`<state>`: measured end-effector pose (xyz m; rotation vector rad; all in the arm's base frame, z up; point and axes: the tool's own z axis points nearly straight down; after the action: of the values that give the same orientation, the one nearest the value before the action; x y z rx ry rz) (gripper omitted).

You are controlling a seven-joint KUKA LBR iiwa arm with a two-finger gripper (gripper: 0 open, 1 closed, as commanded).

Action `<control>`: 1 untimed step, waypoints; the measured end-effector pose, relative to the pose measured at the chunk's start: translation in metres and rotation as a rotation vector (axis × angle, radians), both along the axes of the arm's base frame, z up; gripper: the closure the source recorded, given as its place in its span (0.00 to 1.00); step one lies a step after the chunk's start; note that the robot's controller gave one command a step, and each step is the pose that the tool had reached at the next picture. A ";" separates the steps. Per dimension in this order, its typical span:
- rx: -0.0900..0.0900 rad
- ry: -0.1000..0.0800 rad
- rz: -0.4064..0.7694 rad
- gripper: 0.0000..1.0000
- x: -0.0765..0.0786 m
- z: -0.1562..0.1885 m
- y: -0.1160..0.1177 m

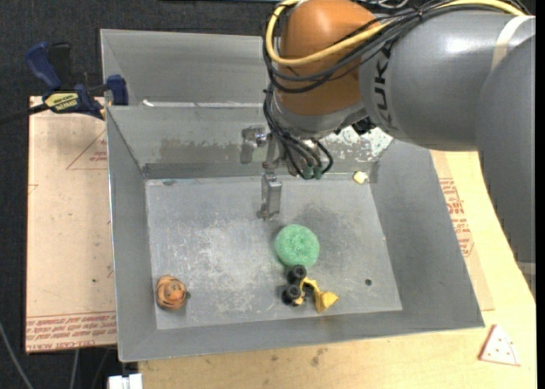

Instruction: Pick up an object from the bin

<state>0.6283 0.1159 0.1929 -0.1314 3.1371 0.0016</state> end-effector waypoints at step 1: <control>0.000 0.000 0.002 0.00 -0.046 0.004 -0.004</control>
Offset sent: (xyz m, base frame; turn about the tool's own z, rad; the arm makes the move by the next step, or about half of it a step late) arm -0.0067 -0.0827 -0.0301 0.2483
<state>0.5819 0.1121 0.1970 -0.1339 3.1375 0.0011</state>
